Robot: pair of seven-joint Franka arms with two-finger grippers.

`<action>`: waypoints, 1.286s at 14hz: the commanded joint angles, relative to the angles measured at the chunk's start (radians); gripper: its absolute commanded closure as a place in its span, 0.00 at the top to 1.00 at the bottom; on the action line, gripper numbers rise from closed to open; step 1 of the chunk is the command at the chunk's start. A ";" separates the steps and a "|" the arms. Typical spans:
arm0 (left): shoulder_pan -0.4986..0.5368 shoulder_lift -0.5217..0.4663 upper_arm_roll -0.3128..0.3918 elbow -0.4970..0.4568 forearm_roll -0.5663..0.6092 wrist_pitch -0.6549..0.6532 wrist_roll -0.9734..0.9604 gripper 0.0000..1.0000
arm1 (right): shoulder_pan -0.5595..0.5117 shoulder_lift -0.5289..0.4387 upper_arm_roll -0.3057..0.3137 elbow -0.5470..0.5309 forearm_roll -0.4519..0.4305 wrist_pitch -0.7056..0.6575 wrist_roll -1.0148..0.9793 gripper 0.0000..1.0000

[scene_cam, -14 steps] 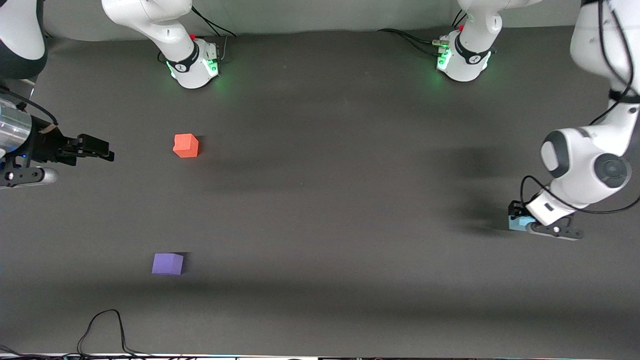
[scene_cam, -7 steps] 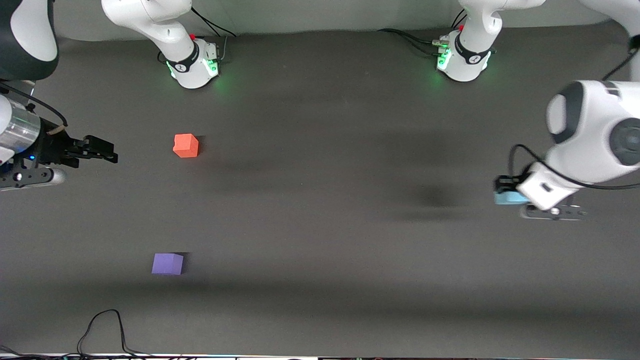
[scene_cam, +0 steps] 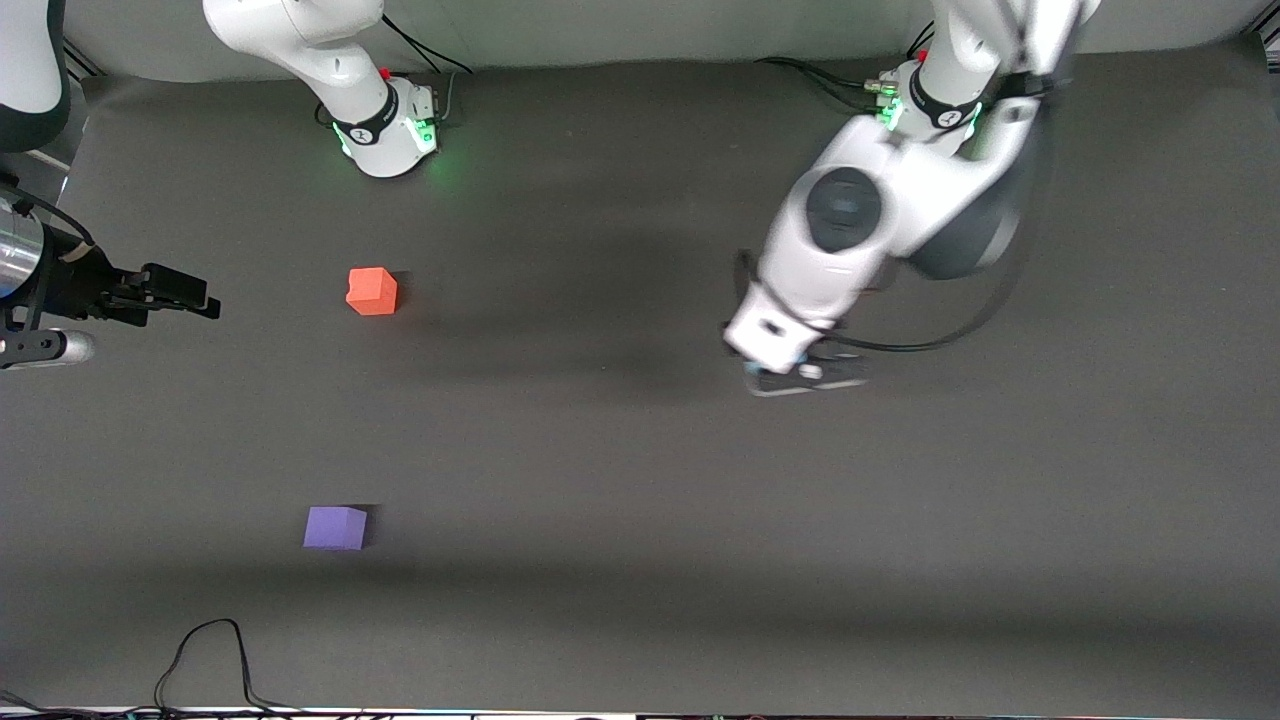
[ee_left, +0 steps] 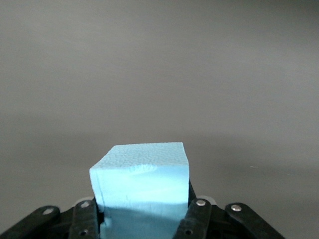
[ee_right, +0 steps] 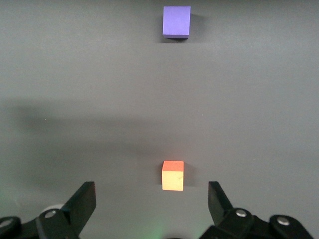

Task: Place blue block between orange and purple blocks
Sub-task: 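Carry the blue block with the left gripper toward the table middle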

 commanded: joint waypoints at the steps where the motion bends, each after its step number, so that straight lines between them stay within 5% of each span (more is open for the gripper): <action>1: -0.136 0.186 0.023 0.155 0.027 0.053 -0.125 0.38 | 0.014 -0.025 -0.009 -0.027 0.016 0.004 -0.009 1.00; 6: -0.252 0.421 0.026 0.259 0.122 0.225 -0.289 0.38 | 0.014 -0.026 -0.009 -0.028 0.016 0.001 -0.011 1.00; 13: -0.299 0.538 0.033 0.313 0.150 0.266 -0.326 0.39 | 0.011 -0.024 -0.009 -0.026 0.016 -0.002 -0.012 1.00; 14: -0.299 0.538 0.031 0.313 0.160 0.266 -0.326 0.50 | 0.011 -0.024 -0.011 -0.026 0.016 -0.005 -0.012 1.00; 16: -0.297 0.536 0.031 0.312 0.162 0.266 -0.323 1.00 | 0.011 -0.025 -0.011 -0.025 0.015 -0.008 -0.012 1.00; 18: -0.290 0.514 0.029 0.315 0.160 0.242 -0.320 1.00 | 0.011 -0.024 -0.011 -0.020 0.016 -0.008 -0.012 1.00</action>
